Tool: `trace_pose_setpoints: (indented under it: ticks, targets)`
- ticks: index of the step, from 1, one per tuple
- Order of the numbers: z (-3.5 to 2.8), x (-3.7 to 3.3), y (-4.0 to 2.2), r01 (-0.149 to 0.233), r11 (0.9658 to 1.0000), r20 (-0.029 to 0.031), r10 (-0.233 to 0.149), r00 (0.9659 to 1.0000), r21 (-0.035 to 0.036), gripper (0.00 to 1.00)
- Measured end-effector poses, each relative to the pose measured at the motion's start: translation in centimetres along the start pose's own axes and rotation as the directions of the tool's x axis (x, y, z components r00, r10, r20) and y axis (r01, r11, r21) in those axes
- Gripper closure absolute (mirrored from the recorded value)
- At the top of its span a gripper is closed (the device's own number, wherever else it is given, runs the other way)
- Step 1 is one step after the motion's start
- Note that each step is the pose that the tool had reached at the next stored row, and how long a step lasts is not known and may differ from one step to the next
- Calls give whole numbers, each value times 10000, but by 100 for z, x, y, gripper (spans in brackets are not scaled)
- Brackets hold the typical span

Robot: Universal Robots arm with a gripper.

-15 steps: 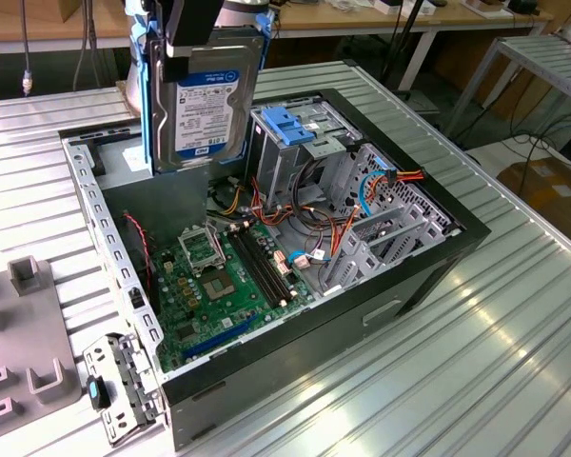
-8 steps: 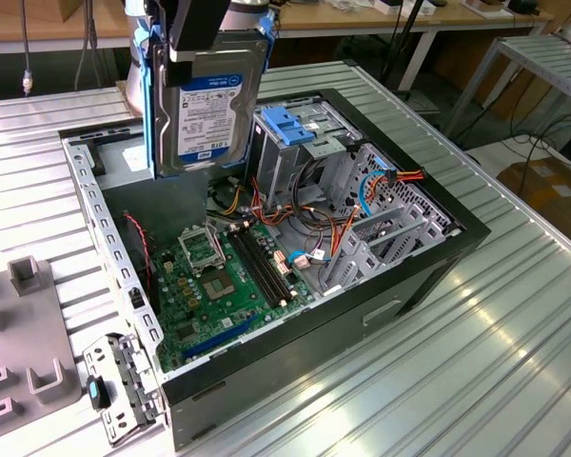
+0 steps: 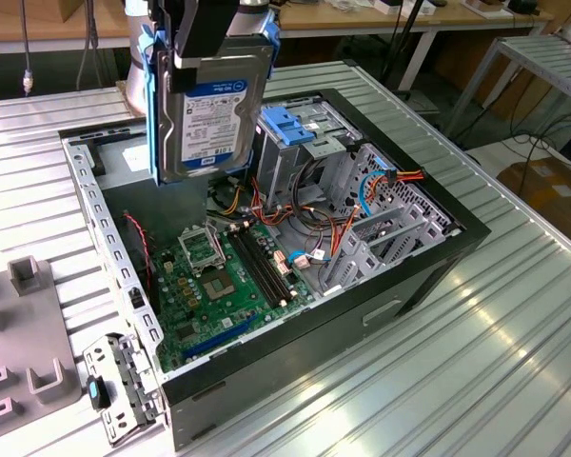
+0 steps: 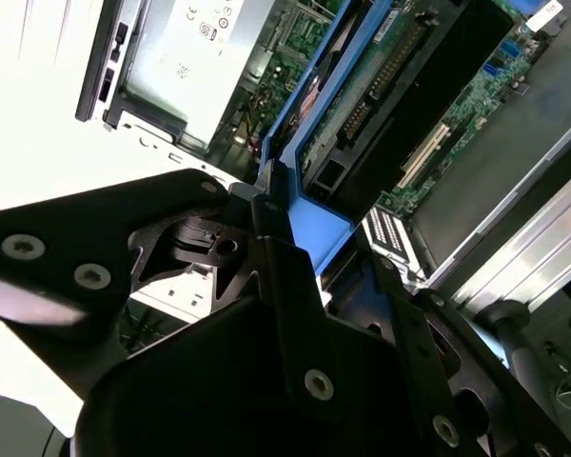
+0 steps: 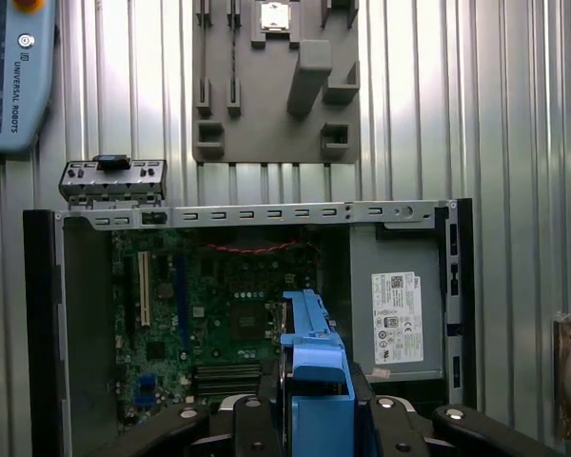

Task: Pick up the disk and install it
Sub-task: 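Insert the disk into the insertion slot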

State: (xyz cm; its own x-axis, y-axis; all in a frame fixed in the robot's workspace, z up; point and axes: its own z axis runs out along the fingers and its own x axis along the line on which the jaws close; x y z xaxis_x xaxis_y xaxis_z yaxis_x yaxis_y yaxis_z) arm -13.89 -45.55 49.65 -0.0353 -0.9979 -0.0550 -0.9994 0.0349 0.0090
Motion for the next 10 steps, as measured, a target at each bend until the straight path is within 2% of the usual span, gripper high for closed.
trace_pose_setpoints:
  ticks: [10]
  targets:
    - [-5,79,-3,0,10000,-1,0,10000,-1,63]
